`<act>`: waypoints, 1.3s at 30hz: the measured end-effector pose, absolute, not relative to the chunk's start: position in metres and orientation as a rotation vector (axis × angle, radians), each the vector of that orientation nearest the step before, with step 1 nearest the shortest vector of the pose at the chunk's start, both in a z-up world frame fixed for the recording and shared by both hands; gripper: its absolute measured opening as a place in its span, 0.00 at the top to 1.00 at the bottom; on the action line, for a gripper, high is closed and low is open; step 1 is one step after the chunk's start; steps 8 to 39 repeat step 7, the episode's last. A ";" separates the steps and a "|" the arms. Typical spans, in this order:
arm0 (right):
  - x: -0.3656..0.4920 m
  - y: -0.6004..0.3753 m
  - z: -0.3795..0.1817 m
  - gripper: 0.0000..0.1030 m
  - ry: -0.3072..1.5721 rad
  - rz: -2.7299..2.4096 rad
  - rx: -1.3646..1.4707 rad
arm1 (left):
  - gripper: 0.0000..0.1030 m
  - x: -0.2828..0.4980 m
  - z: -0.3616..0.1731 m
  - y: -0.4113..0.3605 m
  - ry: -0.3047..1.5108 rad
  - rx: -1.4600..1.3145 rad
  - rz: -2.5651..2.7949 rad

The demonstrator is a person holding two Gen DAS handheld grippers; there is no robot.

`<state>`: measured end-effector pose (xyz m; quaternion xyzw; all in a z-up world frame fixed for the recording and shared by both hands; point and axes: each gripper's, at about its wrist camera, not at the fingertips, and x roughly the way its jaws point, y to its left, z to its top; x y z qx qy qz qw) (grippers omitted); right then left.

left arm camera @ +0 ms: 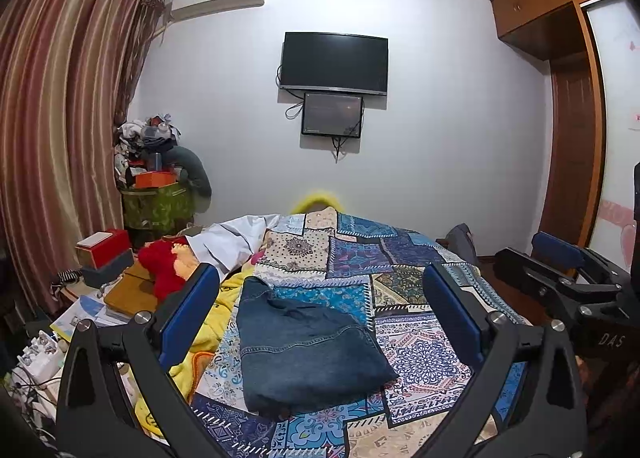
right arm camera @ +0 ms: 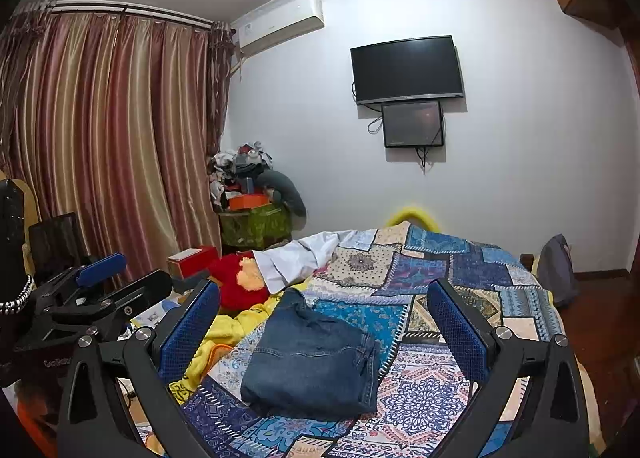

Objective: Fold large clothes

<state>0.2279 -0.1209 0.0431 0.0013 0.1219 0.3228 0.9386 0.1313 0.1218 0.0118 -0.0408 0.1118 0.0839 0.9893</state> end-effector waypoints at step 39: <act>0.228 -0.121 0.043 0.00 0.249 0.662 0.003 | 0.01 0.132 0.012 0.123 0.230 -0.091 0.176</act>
